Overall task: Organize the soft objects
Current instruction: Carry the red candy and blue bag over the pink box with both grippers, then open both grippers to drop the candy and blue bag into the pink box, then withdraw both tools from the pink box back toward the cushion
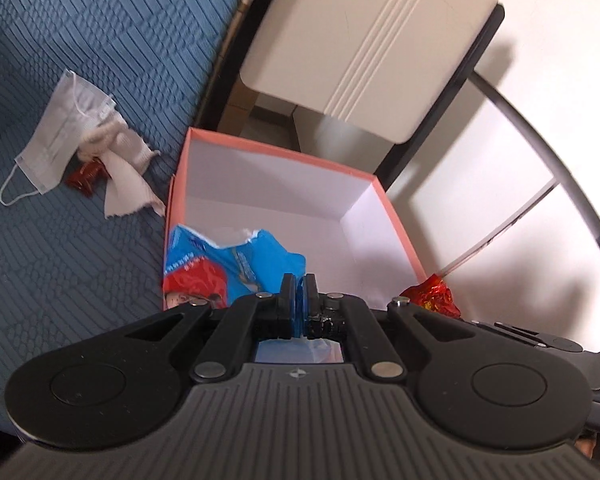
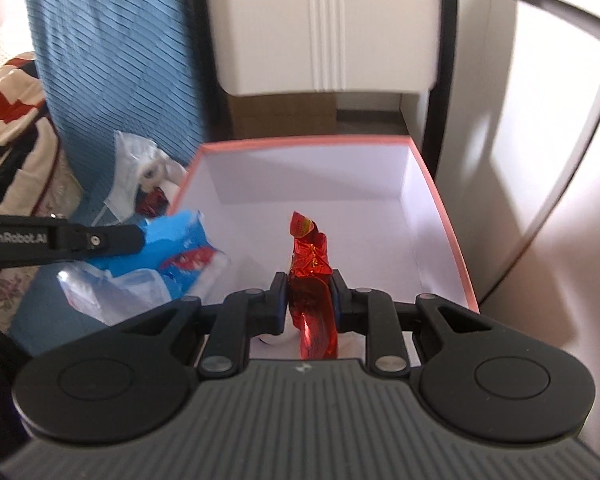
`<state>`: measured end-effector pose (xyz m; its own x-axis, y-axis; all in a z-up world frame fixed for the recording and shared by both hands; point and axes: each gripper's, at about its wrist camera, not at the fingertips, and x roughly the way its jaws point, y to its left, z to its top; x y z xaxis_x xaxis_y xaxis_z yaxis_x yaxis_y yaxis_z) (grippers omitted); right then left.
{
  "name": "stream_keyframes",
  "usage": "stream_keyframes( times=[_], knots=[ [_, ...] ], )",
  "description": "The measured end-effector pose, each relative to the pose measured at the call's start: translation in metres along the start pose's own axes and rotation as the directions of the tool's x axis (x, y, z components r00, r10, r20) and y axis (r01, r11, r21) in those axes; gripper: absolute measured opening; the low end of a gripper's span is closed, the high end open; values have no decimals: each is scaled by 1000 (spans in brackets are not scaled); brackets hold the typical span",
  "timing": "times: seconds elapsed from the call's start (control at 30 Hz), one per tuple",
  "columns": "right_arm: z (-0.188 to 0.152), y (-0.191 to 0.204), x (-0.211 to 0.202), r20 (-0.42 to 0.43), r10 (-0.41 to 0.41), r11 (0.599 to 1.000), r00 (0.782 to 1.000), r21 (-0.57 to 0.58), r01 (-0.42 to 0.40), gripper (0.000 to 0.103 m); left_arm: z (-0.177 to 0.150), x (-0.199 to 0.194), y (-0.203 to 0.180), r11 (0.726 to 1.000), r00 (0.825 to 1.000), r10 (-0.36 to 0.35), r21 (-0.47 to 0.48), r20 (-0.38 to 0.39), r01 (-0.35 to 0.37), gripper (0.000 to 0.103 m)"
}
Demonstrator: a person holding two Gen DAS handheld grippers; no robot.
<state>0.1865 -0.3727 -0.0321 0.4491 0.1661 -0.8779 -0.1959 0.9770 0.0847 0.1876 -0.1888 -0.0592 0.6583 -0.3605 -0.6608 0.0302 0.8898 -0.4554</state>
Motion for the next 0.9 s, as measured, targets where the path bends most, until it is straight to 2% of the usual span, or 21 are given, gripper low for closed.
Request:
stream_keyframes(
  times=[0.3, 0.6, 0.63, 0.7, 0.73, 0.77, 0.8, 0.9],
  knots=[
    [-24, -26, 31, -88, -22, 999, 996, 36, 25, 24, -9, 36, -15, 999, 998, 0, 41, -64, 2, 4],
    [-32, -44, 47, -115, -19, 995, 993, 91, 30, 25, -11, 54, -19, 998, 994, -3, 54, -107, 9, 5],
    [-32, -45, 47, -115, -18, 994, 993, 103, 30, 26, -11, 55, -19, 999, 994, -8, 52, -110, 14, 9],
    [-30, -50, 49, -123, -17, 992, 992, 120, 32, 32, -12, 55, -20, 998, 994, -9, 57, -110, 15, 25],
    [-29, -51, 49, -127, -19, 992, 992, 123, 35, 37, -12, 54, -21, 998, 994, -11, 63, -108, 18, 39],
    [-29, -52, 48, -124, -20, 992, 992, 124, 36, 39, -11, 53, -22, 998, 994, -10, 68, -107, 18, 49],
    [-28, -53, 48, -120, -20, 992, 993, 125, 35, 42, -10, 51, -24, 997, 995, -7, 76, -103, 15, 52],
    [-25, -53, 43, -109, -4, 991, 994, 130, 18, 42, -6, 42, -32, 994, 997, 5, 111, -80, 4, 58]
  ],
)
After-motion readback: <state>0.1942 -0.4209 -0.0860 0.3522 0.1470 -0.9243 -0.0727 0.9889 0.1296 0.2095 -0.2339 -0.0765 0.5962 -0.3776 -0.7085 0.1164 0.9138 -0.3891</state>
